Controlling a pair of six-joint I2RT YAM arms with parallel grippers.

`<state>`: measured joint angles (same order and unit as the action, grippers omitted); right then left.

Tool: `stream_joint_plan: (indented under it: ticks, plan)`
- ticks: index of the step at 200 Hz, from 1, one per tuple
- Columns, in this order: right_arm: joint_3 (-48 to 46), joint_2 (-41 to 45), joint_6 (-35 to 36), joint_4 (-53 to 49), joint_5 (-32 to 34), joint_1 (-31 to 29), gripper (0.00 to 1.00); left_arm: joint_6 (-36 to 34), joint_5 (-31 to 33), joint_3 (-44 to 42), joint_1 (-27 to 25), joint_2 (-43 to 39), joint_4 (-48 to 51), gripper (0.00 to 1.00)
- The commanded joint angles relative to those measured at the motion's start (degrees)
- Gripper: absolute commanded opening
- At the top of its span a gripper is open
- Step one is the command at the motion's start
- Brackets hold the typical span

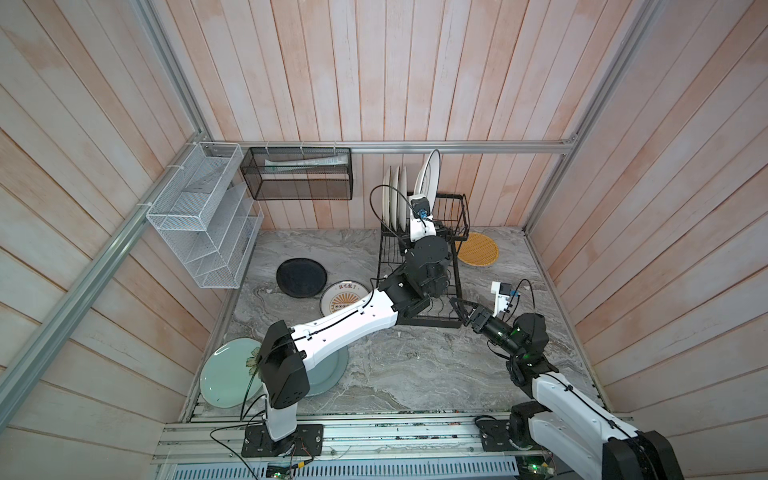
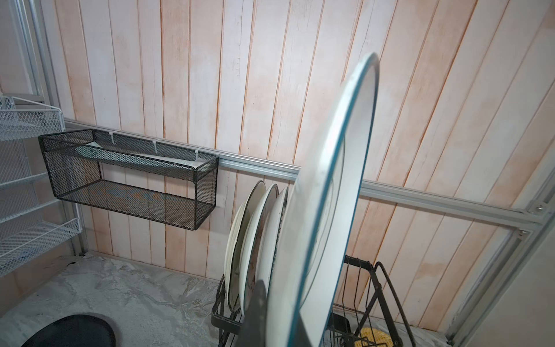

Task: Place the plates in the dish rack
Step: 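Lower the white plate into the upper rack slot with the left gripper, then press the white plate down into the upper rack slot with the left gripper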

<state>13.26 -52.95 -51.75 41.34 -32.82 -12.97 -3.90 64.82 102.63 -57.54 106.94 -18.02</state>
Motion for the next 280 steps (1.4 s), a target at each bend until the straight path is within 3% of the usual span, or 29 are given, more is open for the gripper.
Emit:
stream_joint_plan:
  ticks: [1,39,129,280]
  plan:
    - [0.28,-0.88,1.55,2.01,0.67,-0.47,0.98,-0.45,-2.03,4.96,1.60,2.03,3.49,0.00]
    - [0.40,-1.78,2.04,1.99,0.91,-0.68,0.98,1.70,-3.98,12.71,5.29,7.54,10.56,0.00]
    - [1.14,-3.03,4.20,2.94,1.22,-3.11,0.98,-1.35,-5.31,34.38,9.78,23.88,20.31,0.00]
    - [1.82,-7.30,4.73,4.12,1.37,-4.78,0.98,-5.32,-2.95,38.52,12.89,30.29,18.02,0.00]
